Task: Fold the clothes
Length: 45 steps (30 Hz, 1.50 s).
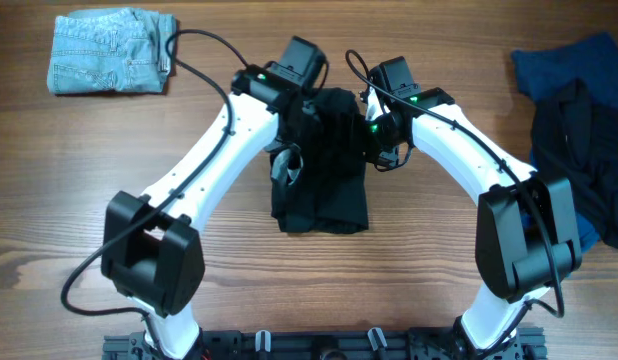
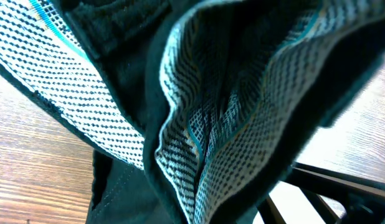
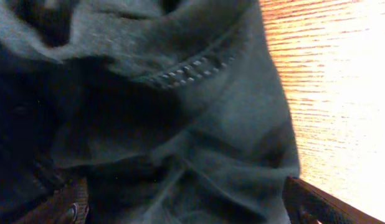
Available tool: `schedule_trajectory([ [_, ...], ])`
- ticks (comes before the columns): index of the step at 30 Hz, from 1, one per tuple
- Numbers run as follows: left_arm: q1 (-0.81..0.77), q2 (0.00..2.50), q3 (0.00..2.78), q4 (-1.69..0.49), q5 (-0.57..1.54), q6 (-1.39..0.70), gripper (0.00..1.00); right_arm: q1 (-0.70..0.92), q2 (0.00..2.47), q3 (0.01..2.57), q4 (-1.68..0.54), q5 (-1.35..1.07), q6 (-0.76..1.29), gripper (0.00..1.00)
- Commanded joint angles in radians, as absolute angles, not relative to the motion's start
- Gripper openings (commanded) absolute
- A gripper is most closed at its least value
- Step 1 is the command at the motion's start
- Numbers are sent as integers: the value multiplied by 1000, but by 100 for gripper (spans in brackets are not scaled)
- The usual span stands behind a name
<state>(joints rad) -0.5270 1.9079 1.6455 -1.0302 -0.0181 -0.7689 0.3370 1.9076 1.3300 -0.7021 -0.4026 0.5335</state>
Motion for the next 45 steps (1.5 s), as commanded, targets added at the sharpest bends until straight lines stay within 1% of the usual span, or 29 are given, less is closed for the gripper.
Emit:
schedule_trajectory([
  [1,-549,1973,1666,-1029,-42,-820,5,311,1915,1320,-712,-382,526,100],
  [7,-572,2009,1666,-1024,-43,-854,4,267,1915,1320,-734,-382,500,100],
  [13,-614,2016,1666,-973,-47,-884,4,254,1915,1320,-746,-393,480,100],
  [18,-644,2044,1666,-974,-104,-955,4,247,1915,1320,-748,-389,482,100],
  [22,-650,2071,1666,-1015,-192,-1004,4,194,1915,1320,-764,-401,483,100],
  [24,-650,2074,1666,-1011,-196,-1005,4,176,1915,1320,-765,-432,447,100],
  [31,-680,2074,1666,-1009,-204,-1033,4,120,1915,1322,-771,-474,448,99],
  [33,-694,2075,1666,-994,-203,-1034,5,88,1915,1323,-775,-503,447,100],
  [35,-711,2075,1666,-971,-203,-1033,13,66,1915,1323,-780,-532,431,100],
  [38,-740,2075,1666,-941,-203,-1034,13,57,1915,1323,-799,-544,385,100],
  [43,-791,2077,1666,-908,-204,-1034,13,57,1915,1323,-824,-509,373,100],
  [45,-807,2079,1666,-902,-204,-1033,14,57,1915,1323,-826,-510,373,100],
])
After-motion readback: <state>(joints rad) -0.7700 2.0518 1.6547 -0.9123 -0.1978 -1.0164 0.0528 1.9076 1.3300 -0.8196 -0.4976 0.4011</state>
